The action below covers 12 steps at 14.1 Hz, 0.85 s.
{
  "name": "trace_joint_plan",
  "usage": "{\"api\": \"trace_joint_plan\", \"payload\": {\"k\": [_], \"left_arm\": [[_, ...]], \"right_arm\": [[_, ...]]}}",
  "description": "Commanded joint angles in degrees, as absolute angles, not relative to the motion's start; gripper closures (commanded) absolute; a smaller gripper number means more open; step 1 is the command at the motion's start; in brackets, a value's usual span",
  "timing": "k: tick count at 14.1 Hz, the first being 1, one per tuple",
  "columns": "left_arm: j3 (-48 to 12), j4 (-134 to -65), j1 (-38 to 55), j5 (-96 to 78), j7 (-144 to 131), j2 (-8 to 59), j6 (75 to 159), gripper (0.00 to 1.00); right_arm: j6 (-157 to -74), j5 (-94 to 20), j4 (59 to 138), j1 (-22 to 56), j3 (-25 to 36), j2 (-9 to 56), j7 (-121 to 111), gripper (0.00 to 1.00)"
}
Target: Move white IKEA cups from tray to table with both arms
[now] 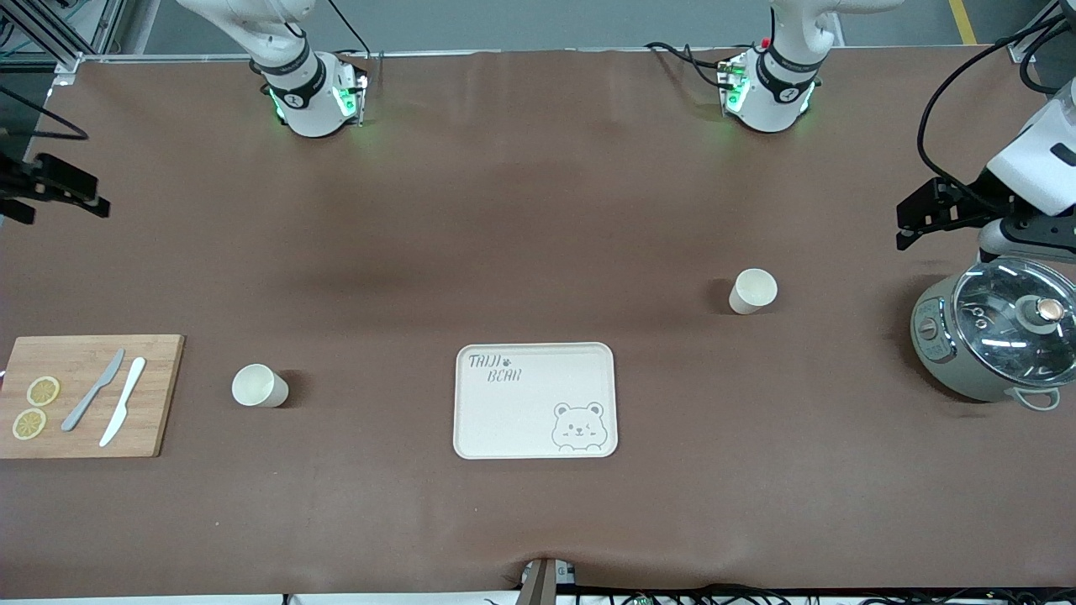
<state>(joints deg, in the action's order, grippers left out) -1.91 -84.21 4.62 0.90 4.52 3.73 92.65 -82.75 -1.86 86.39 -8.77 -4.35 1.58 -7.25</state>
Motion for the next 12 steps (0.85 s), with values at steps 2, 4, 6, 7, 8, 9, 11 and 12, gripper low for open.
{"api": "trace_joint_plan", "payload": {"k": [2,4,6,7,8,9,11,12], "left_arm": [[-2.5,-83.8,4.1,0.9,4.9,3.2,91.8,0.0],[-2.5,-83.8,4.3,0.9,4.7,3.2,91.8,0.0],[-2.5,-83.7,4.5,1.0,4.3,3.3,91.8,0.0],[-2.5,-83.8,4.5,0.9,4.3,3.3,91.8,0.0],[-2.5,-83.8,4.6,0.9,4.3,3.2,91.8,0.0],[-2.5,-83.8,4.7,0.9,4.2,3.3,91.8,0.0],[-2.6,-83.8,4.7,0.9,4.0,3.3,91.8,0.0],[-2.6,-83.8,4.7,0.9,3.9,3.3,91.8,0.0]], "right_arm": [[-83.9,-0.3,94.9,-8.9,-4.2,-7.0,-5.9,0.0],[-86.0,0.0,99.2,-8.9,-4.3,-10.5,-5.9,0.0],[-86.0,0.0,98.2,-9.1,-4.0,-10.2,-6.4,0.0],[-86.0,0.0,97.9,-9.1,-4.0,-10.1,-6.3,0.0],[-85.8,0.0,97.7,-9.1,-4.0,-9.9,-6.2,0.0],[-85.8,-0.1,97.6,-9.0,-4.0,-9.8,-6.1,0.0],[-85.8,-0.2,96.5,-9.1,-4.0,-9.4,-6.2,0.0],[-85.7,-0.2,96.1,-9.1,-4.0,-9.1,-6.2,0.0]]}}
